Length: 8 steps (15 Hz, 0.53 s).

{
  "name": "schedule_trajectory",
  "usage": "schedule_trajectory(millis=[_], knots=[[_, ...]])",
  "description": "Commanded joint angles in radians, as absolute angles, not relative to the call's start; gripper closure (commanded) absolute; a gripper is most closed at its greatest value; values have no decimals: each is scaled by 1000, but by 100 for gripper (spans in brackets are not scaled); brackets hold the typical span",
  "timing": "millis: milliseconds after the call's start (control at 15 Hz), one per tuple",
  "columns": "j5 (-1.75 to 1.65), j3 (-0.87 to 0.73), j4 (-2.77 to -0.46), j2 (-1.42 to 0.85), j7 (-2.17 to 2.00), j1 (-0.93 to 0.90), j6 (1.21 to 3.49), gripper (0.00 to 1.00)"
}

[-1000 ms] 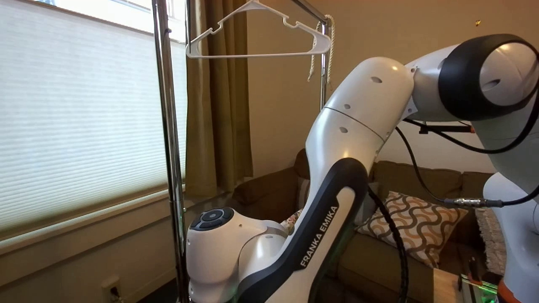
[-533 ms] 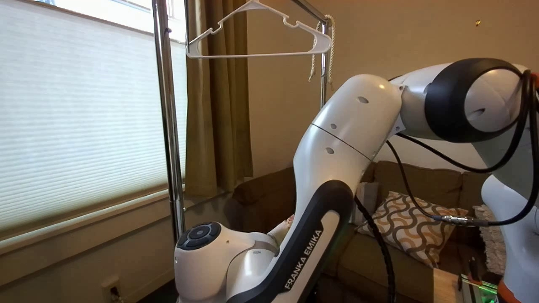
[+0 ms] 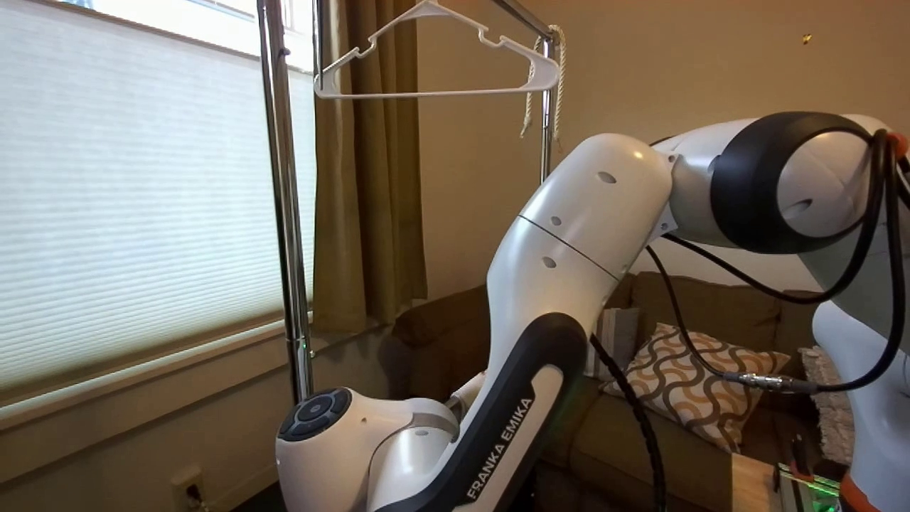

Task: Pick up the gray robe with the coat hanger and hang it on the top rail

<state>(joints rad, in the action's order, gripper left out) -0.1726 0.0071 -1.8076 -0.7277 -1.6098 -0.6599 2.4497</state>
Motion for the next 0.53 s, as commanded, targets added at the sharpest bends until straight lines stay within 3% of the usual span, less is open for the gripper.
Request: schedule_trajectory(millis=[0,467], knots=[[-174,4,-1790,-736,-1648,-672,2413,99],[-196,-26,-1873,-672,-1781,-693,2433,98]])
